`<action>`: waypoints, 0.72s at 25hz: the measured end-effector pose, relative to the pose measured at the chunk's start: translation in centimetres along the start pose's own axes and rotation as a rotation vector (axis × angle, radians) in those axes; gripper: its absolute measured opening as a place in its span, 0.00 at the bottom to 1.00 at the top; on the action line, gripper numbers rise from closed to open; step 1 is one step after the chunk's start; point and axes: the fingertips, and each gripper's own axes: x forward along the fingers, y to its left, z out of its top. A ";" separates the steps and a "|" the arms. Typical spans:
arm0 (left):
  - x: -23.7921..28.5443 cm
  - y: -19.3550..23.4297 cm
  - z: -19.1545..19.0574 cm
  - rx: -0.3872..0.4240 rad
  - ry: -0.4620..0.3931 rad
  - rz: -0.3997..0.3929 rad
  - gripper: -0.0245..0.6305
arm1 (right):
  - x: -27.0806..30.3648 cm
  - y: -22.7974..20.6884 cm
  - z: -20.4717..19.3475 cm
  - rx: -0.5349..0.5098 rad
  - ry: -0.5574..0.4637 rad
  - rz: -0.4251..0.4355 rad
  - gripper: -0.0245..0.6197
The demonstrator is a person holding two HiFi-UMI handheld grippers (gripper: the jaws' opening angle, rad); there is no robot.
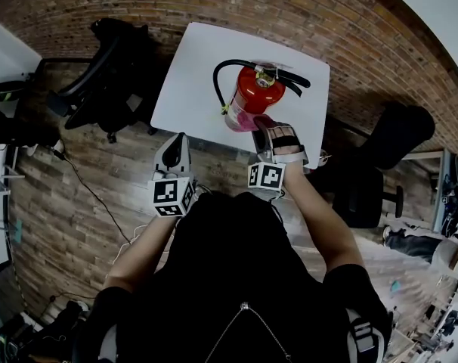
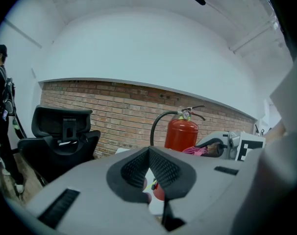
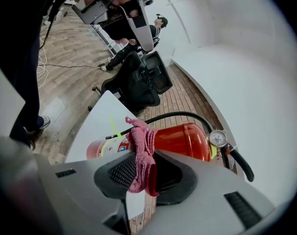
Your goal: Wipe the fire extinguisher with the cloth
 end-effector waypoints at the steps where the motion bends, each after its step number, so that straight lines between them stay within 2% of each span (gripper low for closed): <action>1: -0.2 -0.2 0.0 -0.001 -0.005 0.006 0.08 | -0.1 -0.1 0.0 -0.003 -0.002 -0.002 0.20; 11: -4.9 -3.8 0.1 0.009 -0.021 0.078 0.08 | -2.1 -3.4 0.8 -0.048 -0.046 -0.058 0.20; 18: -9.0 -5.1 -0.5 -0.020 -0.045 0.155 0.08 | -3.3 -5.3 0.8 -0.077 -0.068 -0.098 0.20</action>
